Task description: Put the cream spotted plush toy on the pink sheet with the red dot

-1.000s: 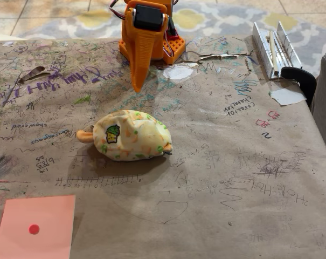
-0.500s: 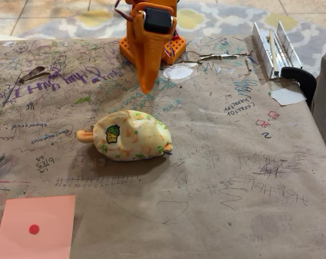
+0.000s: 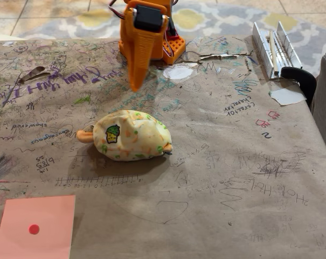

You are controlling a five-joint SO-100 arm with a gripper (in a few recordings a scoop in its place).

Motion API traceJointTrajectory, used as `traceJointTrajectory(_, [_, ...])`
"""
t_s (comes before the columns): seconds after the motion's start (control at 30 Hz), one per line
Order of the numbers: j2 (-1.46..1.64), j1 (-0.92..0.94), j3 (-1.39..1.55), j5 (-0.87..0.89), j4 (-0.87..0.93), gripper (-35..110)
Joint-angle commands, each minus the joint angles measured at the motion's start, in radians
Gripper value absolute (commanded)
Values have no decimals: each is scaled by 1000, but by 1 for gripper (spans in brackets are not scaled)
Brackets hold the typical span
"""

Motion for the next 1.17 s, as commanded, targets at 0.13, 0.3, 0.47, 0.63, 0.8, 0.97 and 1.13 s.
traceJointTrajectory(0.13, [8,-38,-15,-54,11,0])
traceJointTrajectory(0.3, [8,-12,-15,23,-14,0])
traceJointTrajectory(0.47, [8,-12,-15,15,-11,0])
traceJointTrajectory(0.63, [8,-67,-15,-44,15,0])
traceJointTrajectory(0.8, [9,-35,-15,-21,8,0])
traceJointTrajectory(0.97, [8,-71,-15,-103,34,0])
traceJointTrajectory(1.13, [8,-67,-15,-140,48,0])
